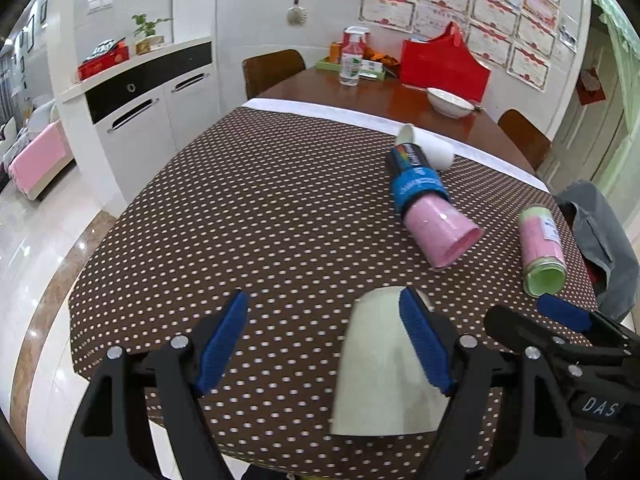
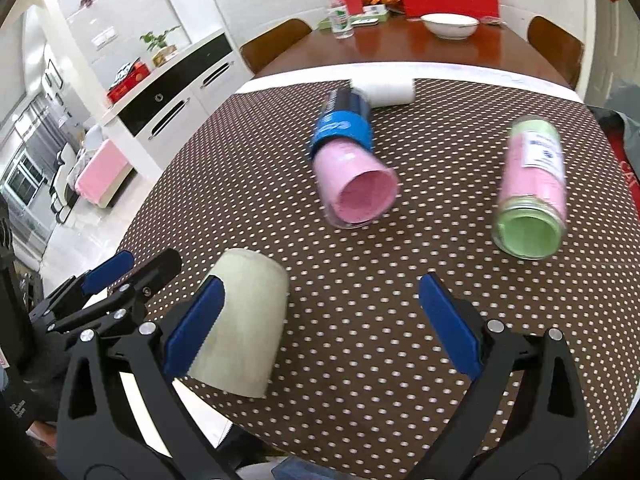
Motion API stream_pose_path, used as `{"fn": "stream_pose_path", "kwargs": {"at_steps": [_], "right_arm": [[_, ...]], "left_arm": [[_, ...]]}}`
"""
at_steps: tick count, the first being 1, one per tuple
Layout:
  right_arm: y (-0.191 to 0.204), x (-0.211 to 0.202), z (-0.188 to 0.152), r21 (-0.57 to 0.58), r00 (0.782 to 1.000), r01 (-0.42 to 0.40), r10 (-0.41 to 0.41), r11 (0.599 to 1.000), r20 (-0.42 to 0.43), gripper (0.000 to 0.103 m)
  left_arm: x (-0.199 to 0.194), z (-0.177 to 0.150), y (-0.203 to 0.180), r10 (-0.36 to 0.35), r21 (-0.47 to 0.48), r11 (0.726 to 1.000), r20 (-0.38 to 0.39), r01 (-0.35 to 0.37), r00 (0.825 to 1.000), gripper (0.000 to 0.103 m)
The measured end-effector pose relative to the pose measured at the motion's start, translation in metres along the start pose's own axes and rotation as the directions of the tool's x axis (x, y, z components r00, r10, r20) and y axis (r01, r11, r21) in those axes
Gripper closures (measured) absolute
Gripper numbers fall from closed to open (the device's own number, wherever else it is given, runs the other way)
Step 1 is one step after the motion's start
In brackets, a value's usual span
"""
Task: Flip cup upside down
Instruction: 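Lift the beige cup with the left gripper and pull it back, then grasp the beige cup with the right gripper beside the left gripper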
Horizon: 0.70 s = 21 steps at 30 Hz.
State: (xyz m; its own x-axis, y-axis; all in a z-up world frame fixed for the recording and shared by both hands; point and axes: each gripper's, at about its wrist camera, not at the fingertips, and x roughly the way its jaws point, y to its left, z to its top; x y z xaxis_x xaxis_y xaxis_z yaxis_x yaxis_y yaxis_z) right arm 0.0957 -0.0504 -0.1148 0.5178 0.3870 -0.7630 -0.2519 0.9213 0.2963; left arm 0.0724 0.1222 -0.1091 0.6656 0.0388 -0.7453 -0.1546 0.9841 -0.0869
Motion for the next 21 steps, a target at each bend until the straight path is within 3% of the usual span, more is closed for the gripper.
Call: {"fn": "stream_pose_path", "kwargs": {"at_steps": [11, 21], "right_arm": [[0.035, 0.042, 0.0, -0.039, 0.993, -0.042, 0.038, 0.998, -0.109, 0.007], [0.04, 0.082, 0.003, 0.038, 0.963, -0.096, 0.103, 0.995, -0.25, 0.007]], "left_arm": [[0.019, -0.004, 0.051, 0.031, -0.058, 0.998, -0.05, -0.034, 0.998, 0.026], [0.047, -0.009, 0.074, 0.024, -0.068, 0.997, -0.112, -0.032, 0.993, 0.026]]}}
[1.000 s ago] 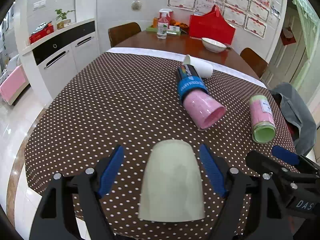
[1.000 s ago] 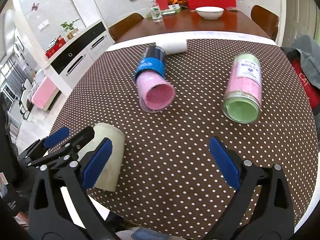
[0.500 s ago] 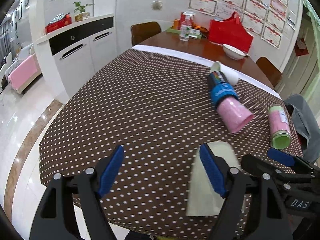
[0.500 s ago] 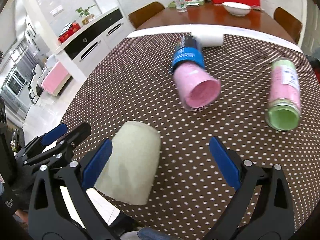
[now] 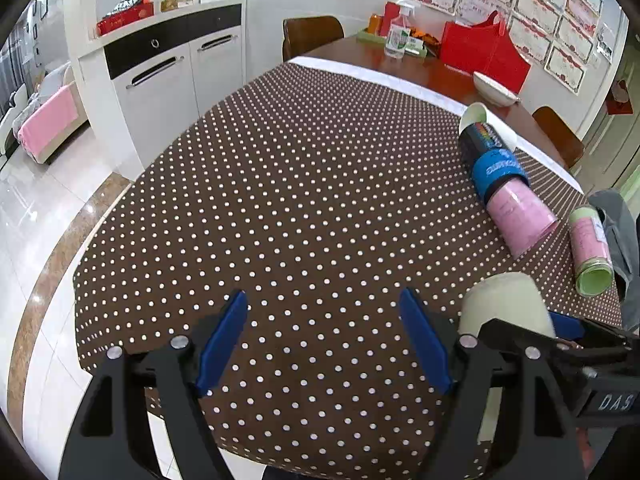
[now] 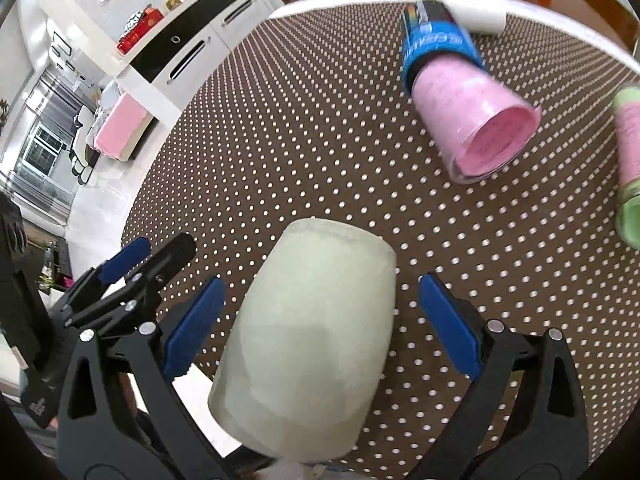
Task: Flip cup upside down
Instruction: 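Grasp the beige cup with the right gripper beside the left gripper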
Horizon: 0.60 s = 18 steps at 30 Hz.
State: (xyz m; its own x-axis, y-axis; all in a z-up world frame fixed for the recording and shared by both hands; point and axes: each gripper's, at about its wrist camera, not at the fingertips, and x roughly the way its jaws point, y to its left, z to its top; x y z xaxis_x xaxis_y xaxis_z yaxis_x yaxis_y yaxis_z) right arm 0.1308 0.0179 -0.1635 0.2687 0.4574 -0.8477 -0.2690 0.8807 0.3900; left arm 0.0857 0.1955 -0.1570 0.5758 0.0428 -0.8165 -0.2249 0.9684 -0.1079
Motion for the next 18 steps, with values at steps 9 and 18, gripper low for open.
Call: {"fn": "stream_pose_path", "kwargs": {"at_steps": [9, 18], "right_arm": [[0.001, 0.021, 0.011, 0.051, 0.997, -0.042, 0.045, 0.998, -0.069, 0.025], [-0.002, 0.015, 0.016, 0.045, 0.999, -0.019, 0.021, 0.999, -0.043, 0.027]], "left_arm": [[0.019, 0.001, -0.005, -0.016, 0.024, 1.0, -0.047, 0.017, 0.999, 0.026], [0.021, 0.003, -0.017, -0.017, 0.044, 0.999, -0.05, 0.019, 0.999, 0.026]]}}
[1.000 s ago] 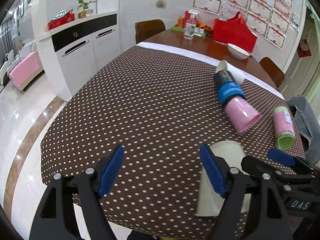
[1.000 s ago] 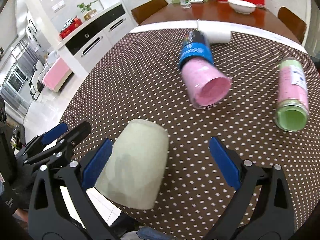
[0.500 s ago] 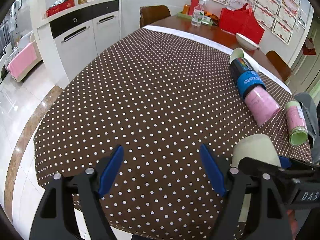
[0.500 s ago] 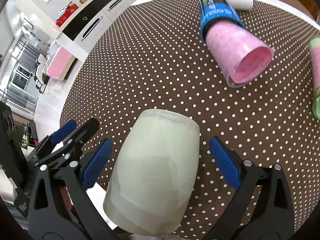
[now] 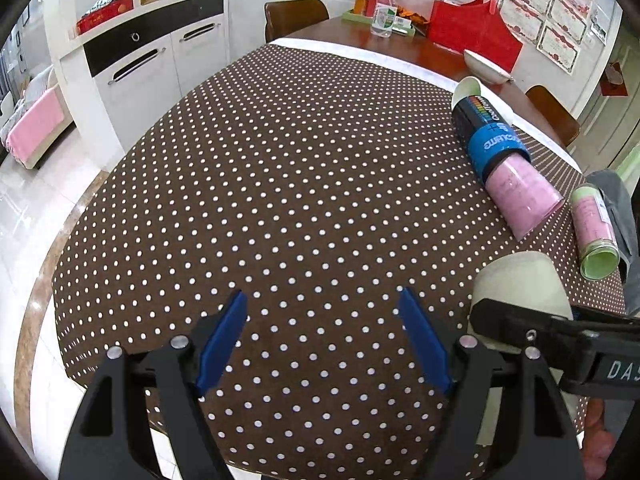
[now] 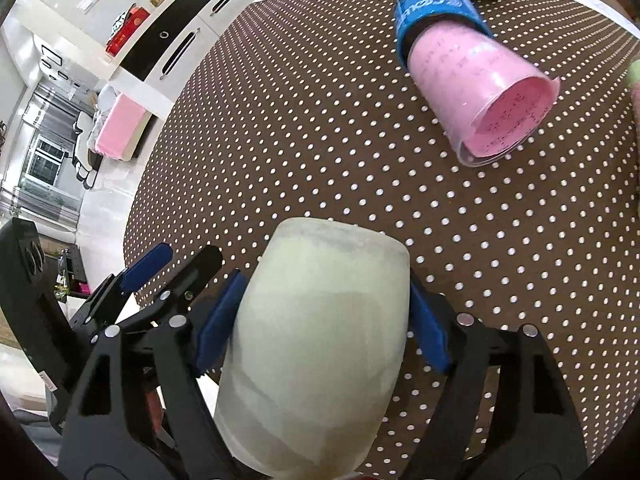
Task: Flip cup upside down
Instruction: 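Grasp the beige cup with the right gripper beside the left gripper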
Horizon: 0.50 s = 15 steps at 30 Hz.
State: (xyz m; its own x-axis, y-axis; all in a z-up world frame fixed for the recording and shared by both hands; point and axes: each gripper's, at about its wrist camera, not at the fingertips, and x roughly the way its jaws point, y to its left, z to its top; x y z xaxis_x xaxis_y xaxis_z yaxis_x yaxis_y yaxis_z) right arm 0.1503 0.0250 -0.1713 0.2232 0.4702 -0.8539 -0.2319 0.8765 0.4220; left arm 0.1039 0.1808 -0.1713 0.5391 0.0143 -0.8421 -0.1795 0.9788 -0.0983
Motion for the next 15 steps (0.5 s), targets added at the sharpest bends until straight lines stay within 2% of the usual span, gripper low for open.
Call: {"fn": "stream_pose_path", "kwargs": {"at_steps": [8, 15], "right_arm": [[-0.007, -0.026, -0.002, -0.042, 0.994, 0.055, -0.051, 0.998, 0.097, 0.028], [-0.01, -0.049, -0.002, -0.081, 0.974, 0.138, -0.12, 0.987, 0.19, 0.029]], "left_arm": [[-0.007, 0.007, -0.017, -0.023, 0.023, 0.999, 0.024, 0.023, 0.999, 0.026], [-0.012, 0.015, -0.033, -0.051, 0.044, 0.998, 0.048, 0.049, 0.998, 0.026]]}}
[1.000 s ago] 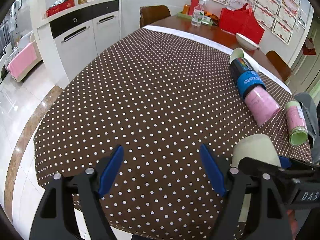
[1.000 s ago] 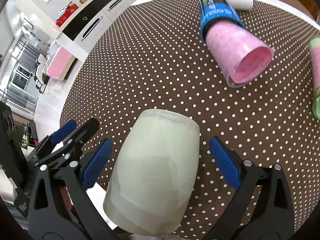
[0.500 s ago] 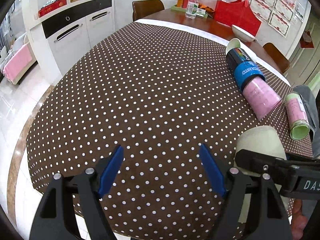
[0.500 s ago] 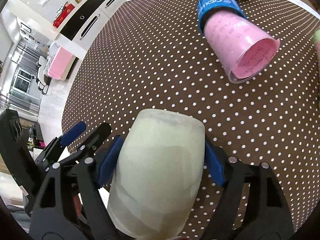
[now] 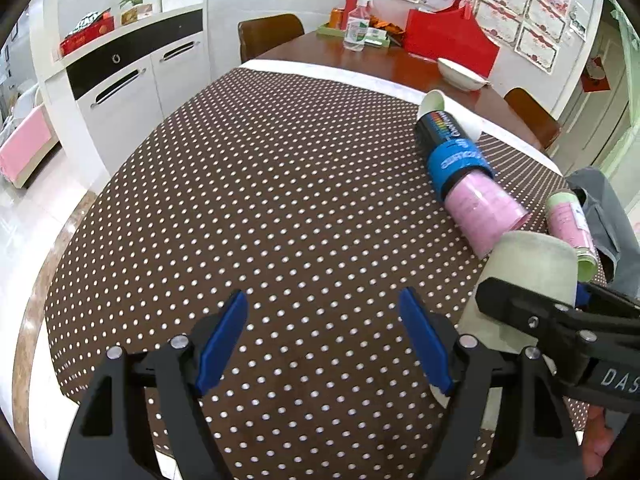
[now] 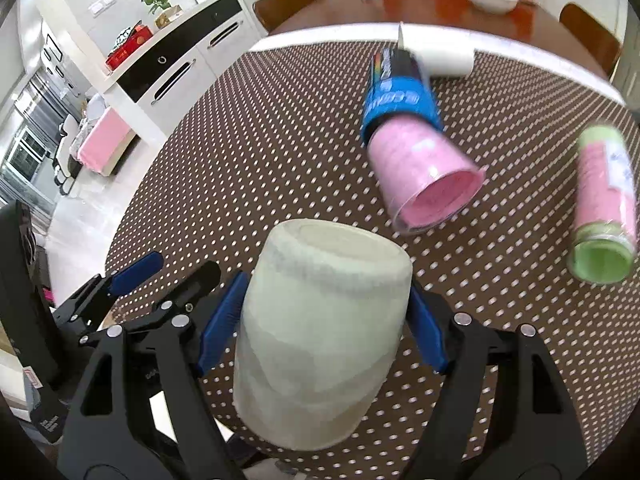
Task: Flip cup upside down
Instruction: 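Grasp the beige cup with the right gripper beside the left gripper, then rotate the beige cup with the right gripper so its base faces up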
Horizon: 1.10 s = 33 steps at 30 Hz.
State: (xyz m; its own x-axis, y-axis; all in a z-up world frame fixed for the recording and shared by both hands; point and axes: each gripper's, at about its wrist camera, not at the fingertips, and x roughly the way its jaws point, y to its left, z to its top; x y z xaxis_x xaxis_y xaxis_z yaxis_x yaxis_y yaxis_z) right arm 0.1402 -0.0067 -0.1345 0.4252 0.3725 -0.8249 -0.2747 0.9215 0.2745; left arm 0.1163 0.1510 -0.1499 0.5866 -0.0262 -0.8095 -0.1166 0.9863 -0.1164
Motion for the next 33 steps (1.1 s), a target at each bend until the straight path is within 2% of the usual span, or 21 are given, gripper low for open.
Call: {"fn": "stream_pose_path", "kwargs": {"at_steps": [7, 16, 23, 33], "right_arm": [[-0.001, -0.012, 0.006, -0.028, 0.995, 0.078, -0.076, 0.997, 0.067, 0.03], [-0.003, -0.025, 0.014, -0.063, 0.977, 0.177, -0.167, 0.982, 0.134, 0.03], [0.0, -0.017, 0.018, -0.106, 0.969, 0.228, -0.215, 0.968, 0.124, 0.03], [-0.002, 0.004, 0.022, -0.105, 0.975, 0.217, -0.21, 0.97, 0.072, 0.03]], "left_arm": [[0.0, 0.007, -0.01, -0.012, 0.002, 1.0, 0.008, 0.012, 1.0, 0.026], [0.003, 0.015, -0.018, -0.032, 0.015, 0.999, 0.019, 0.032, 0.999, 0.026], [0.01, 0.018, -0.022, -0.041, 0.021, 0.999, 0.008, 0.041, 0.999, 0.026], [0.021, 0.017, -0.02, -0.03, 0.026, 0.999, -0.018, 0.031, 0.999, 0.026]]}}
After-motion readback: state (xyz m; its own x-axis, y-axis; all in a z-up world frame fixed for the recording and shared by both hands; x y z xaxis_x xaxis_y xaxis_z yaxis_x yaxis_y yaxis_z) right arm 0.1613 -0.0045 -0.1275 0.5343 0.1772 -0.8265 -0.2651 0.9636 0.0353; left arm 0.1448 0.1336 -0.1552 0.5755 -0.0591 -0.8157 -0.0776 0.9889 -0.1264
